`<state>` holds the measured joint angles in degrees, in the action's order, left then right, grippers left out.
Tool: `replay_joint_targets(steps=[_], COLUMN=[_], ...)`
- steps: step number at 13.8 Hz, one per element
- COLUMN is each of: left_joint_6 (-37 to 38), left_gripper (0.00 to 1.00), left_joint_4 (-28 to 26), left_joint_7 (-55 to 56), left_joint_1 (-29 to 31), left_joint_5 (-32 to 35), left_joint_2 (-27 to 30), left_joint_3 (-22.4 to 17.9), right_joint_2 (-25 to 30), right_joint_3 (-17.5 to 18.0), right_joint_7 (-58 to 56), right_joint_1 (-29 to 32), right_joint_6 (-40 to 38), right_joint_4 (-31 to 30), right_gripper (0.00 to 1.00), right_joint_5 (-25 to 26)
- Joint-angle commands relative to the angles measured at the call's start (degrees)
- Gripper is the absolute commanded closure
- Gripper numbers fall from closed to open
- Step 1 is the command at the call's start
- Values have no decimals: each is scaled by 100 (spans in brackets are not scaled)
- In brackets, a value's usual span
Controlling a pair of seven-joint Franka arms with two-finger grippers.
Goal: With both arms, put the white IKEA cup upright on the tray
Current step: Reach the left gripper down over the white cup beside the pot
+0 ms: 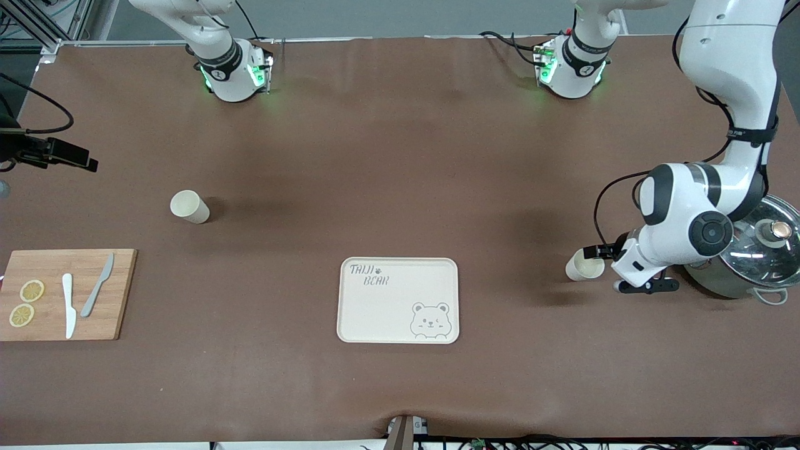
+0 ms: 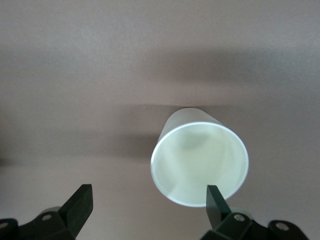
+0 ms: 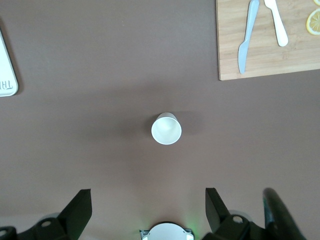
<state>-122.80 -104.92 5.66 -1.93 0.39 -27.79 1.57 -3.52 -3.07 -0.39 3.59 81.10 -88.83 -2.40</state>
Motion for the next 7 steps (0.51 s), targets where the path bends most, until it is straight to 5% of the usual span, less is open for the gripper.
replay_joint_targets(steps=[1,7], left_joint_6=[-86,-139], left_gripper=[17,78], left_joint_4=[59,305], left_joint_7=[-83,-92], left_joint_1=[43,35], left_joint_5=[76,14], left_joint_2=[-104,-367], left_joint_3=[36,36], right_joint_2=[-236,-131], right_joint_3=[35,35], right_joint_7=[48,56], right_joint_1=[72,186], right_joint_6=[-121,651], right_joint_4=[129,-933], right_gripper=[0,0], right_joint_5=[99,90])
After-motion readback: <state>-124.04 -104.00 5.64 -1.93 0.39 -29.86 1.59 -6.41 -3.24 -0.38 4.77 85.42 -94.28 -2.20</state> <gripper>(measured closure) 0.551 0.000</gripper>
